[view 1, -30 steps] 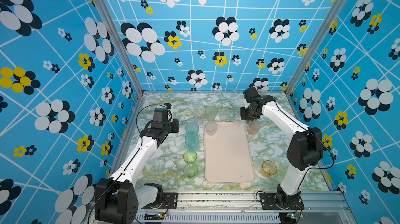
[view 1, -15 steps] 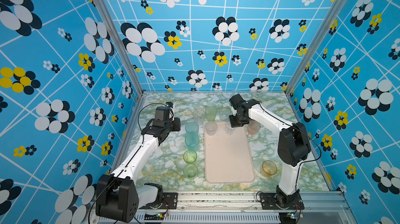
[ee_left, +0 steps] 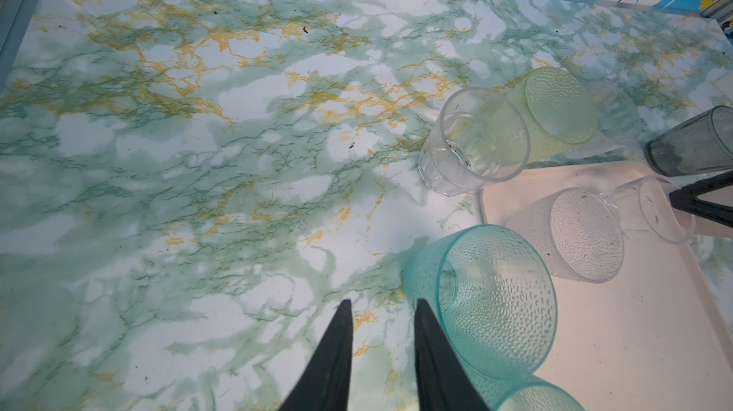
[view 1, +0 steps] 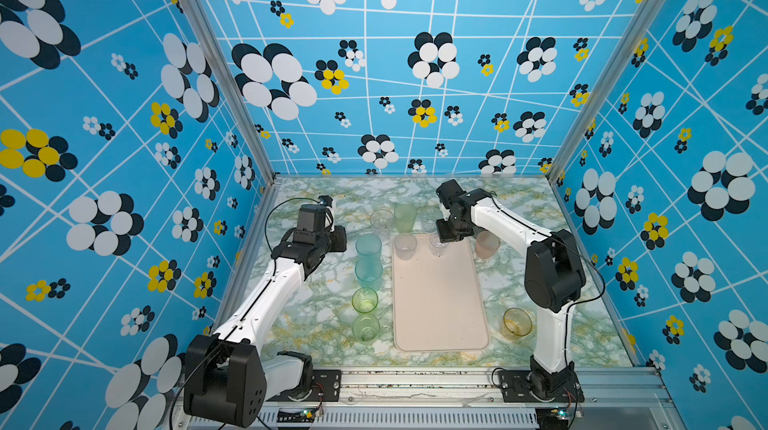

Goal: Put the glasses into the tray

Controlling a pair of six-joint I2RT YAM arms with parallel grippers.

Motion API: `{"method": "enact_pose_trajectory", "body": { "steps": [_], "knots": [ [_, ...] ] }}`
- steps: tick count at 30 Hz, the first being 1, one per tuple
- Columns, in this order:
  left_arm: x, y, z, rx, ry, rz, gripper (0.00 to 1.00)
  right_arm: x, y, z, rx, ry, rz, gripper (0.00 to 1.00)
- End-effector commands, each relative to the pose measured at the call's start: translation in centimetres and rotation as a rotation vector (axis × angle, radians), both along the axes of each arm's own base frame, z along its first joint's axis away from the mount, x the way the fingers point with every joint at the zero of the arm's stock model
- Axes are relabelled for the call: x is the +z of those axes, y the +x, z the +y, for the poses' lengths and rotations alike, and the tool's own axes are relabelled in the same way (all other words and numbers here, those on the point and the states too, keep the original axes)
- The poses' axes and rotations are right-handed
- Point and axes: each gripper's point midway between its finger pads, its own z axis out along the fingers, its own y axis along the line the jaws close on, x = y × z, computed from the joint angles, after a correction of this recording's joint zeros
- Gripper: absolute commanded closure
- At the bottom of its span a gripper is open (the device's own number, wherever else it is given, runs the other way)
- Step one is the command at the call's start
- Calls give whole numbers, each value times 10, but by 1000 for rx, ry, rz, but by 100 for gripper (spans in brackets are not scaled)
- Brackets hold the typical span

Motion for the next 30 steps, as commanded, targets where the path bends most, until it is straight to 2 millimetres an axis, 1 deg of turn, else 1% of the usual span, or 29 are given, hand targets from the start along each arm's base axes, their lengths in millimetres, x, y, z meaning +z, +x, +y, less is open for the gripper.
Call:
{"method": "enact_pose_trajectory", "body": {
  "steps": [1, 5, 9, 14, 15, 17, 18, 20, 22, 27, 30],
  "knots": [
    [6, 2, -2, -13, 10, -9, 71, -3, 10, 1, -25, 15, -4, 98],
    [5, 1, -1, -12, 18, -7, 71, -5, 14, 0, -33, 20, -3, 97],
    [4, 1, -1, -10, 21, -8, 71, -5, 14, 2, -27, 29, 0, 94],
    [3, 1, -1, -11, 19, -5, 71, -3, 13, 4, -23, 49, -1, 93],
    [3, 1, -1, -10, 19, -5, 71, -2, 13, 5, -21, 54, -1, 91],
    [4, 1, -1, -11, 19, -7, 71, -1, 11, 6, -22, 60, -1, 82],
    [5, 1, -1, -11, 19, -8, 71, 1, 12, 5, -25, 65, -8, 79],
    [4, 0, 0, -9, 20, -6, 71, 7, 12, 5, -27, 73, -21, 75],
    [5, 0, 0, -8, 23, -10, 71, 17, 13, 3, -34, 87, -44, 74],
    [6, -2, 1, -3, 24, -18, 71, 52, 23, -3, -51, 133, -126, 70],
    [6, -2, 1, -3, 21, -16, 71, 56, 31, -4, -48, 125, -129, 70]
  ]
}}
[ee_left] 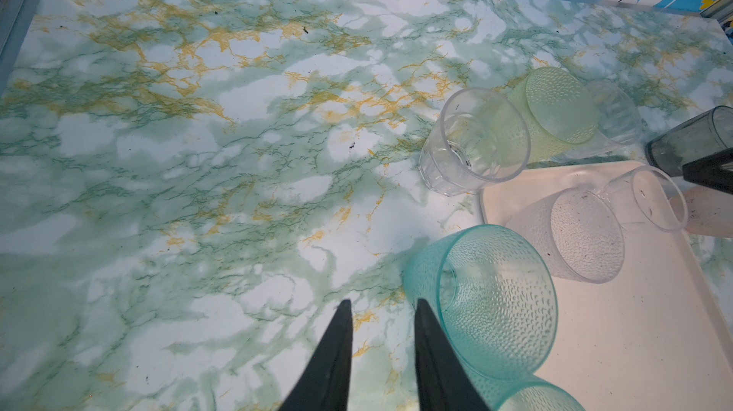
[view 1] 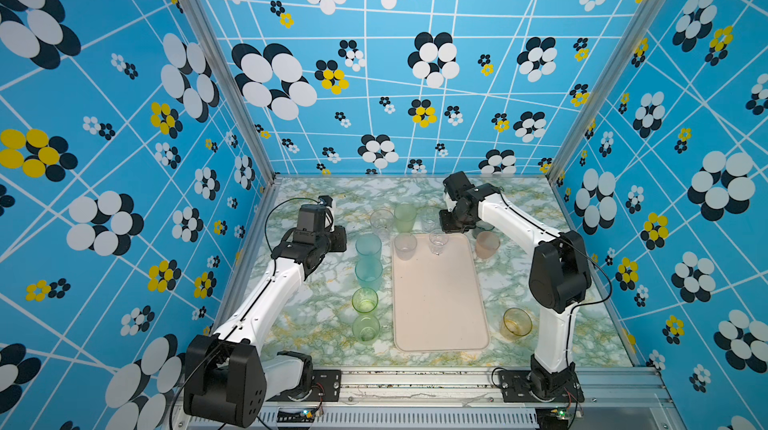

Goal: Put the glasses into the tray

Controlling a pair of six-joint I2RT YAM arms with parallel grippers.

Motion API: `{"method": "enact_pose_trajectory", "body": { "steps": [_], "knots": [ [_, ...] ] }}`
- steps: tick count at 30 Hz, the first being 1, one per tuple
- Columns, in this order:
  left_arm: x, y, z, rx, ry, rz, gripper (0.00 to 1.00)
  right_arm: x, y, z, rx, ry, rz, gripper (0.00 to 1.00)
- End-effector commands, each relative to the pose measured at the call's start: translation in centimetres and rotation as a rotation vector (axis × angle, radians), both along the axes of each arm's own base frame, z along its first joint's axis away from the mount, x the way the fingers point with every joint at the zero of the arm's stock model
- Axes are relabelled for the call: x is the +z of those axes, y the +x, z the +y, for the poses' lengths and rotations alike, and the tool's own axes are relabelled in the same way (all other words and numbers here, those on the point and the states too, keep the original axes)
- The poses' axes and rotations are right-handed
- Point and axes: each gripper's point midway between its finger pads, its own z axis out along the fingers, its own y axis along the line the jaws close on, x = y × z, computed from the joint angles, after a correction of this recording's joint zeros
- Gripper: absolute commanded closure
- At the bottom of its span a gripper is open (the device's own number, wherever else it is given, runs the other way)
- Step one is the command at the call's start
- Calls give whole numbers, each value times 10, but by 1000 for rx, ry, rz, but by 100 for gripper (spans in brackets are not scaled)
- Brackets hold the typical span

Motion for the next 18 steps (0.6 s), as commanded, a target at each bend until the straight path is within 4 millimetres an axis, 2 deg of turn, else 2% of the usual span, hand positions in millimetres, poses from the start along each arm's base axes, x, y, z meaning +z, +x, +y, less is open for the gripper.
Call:
{"method": "enact_pose_trajectory", "body": {
  "steps": [1, 10, 11, 18],
  "knots": [
    [6, -1, 0, -6, 20, -16, 71, 23, 11, 0, -1, 19, -42, 70],
    [11, 10, -7, -12, -11, -30, 71, 13, 41, 7, 13, 2, -2, 70],
    [11, 10, -8, -14, -12, -30, 71, 4, 44, 7, 9, -4, 14, 70],
    [11, 10, -8, -13, -3, -29, 71, -12, 53, 6, -8, -10, 38, 70]
  ]
}}
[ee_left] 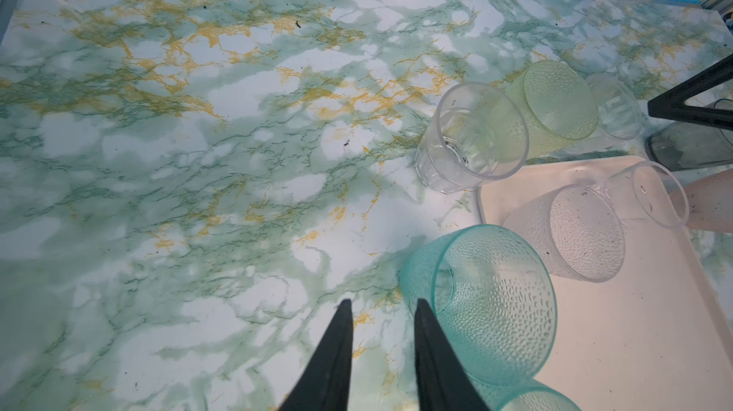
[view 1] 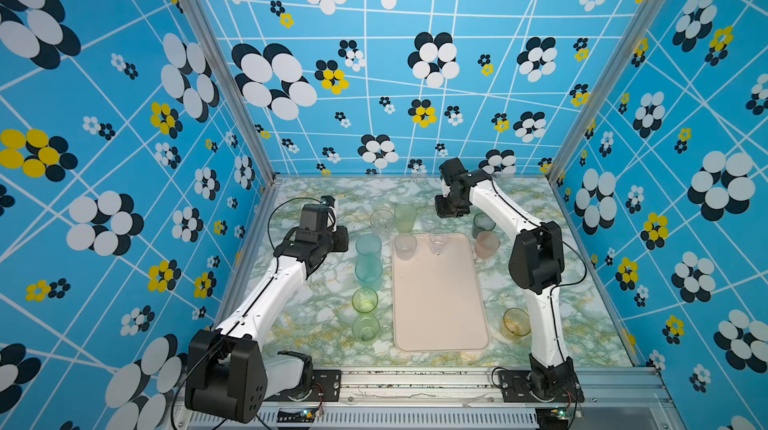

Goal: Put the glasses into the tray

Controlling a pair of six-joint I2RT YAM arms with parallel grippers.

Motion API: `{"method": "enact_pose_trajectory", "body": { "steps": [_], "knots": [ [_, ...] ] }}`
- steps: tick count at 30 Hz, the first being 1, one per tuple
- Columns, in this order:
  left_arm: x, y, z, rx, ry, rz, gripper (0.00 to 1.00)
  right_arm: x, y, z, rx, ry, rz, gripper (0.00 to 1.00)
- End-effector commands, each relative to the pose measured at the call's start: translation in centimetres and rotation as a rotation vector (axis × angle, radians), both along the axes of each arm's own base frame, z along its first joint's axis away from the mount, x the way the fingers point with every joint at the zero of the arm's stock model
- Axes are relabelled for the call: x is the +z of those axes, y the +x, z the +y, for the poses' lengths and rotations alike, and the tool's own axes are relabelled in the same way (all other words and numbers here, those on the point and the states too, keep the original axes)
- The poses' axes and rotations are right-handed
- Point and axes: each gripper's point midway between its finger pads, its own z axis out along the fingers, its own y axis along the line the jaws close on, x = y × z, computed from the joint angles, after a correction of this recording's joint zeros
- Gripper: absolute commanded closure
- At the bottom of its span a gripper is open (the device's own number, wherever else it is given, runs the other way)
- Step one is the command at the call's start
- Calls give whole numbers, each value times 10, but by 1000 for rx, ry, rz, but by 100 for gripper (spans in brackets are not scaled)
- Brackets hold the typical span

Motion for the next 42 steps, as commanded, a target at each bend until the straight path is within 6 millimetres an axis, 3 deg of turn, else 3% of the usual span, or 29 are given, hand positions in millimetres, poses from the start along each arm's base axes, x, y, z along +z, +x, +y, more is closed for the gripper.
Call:
{"method": "enact_pose_trajectory", "body": {
  "steps": [1, 22, 31, 36, 42],
  "knots": [
    [16, 8, -2, -1, -3, -43, 71, 1, -1, -1, 3, 0, 24, 70],
    [13, 5, 2, 3, 21, -34, 71, -15, 12, 4, -12, 9, 43, 74],
    [14, 5, 2, 1, 25, -36, 71, -19, 15, 3, -15, 4, 48, 87],
    [14, 4, 2, 0, 30, -34, 71, -13, 18, 1, -24, -4, 13, 98],
    [17, 2, 3, -2, 37, -36, 71, 13, 21, -11, -57, -9, -83, 100]
  ]
}}
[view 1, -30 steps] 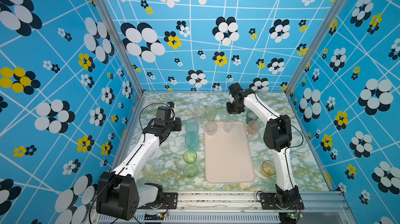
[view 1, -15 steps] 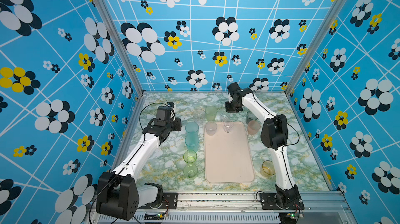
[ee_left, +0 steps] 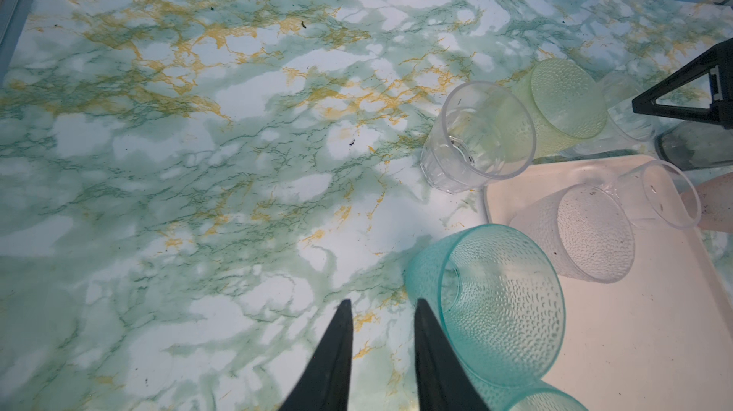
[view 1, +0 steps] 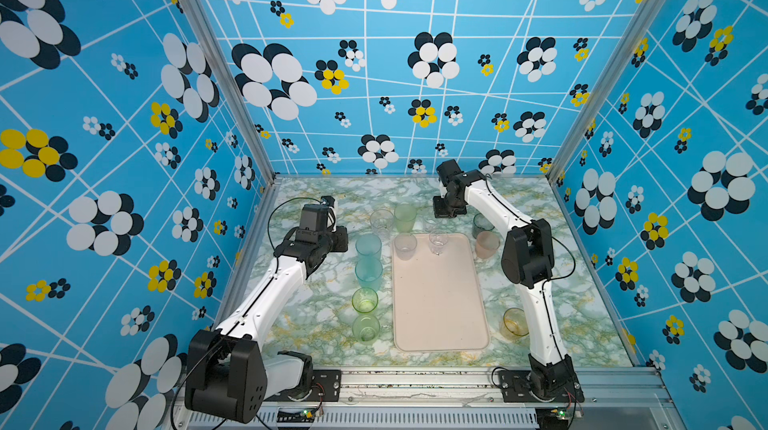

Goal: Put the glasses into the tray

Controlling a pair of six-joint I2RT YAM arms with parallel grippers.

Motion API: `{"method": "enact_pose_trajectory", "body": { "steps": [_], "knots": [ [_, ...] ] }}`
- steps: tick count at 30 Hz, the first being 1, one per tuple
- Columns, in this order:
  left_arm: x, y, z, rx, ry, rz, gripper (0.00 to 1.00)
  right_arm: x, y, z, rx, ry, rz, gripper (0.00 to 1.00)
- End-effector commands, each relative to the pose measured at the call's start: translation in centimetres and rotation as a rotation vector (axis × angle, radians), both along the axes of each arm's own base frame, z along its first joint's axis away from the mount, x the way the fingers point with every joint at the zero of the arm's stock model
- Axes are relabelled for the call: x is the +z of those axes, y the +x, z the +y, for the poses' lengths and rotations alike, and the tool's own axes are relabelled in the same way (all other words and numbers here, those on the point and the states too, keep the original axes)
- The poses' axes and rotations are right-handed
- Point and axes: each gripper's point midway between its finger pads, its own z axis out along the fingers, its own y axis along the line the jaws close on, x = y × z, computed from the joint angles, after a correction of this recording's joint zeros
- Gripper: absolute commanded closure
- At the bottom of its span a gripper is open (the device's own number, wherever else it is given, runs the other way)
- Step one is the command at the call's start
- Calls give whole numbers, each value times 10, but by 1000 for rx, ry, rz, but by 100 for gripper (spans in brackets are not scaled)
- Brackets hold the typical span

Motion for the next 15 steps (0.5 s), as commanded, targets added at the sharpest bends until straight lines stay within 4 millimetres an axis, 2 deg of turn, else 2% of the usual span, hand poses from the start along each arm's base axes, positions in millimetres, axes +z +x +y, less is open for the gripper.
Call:
{"method": "enact_pose_trajectory", "body": {
  "steps": [1, 4, 7, 12, 15],
  "knots": [
    [18, 1, 1, -8, 21, -36, 71, 37, 6, -15, -41, -4, -106, 100],
    [22, -1, 2, -6, 24, -43, 71, 63, 0, -31, -69, 4, -158, 100],
    [25, -2, 3, -4, 29, -49, 71, 75, -13, -49, -85, -7, -166, 100],
    [30, -5, 4, -5, 34, -56, 71, 75, -49, -76, -78, -75, -111, 99],
    [32, -6, 5, -5, 37, -60, 71, 69, -68, -85, -70, -96, -80, 100]
  ]
}}
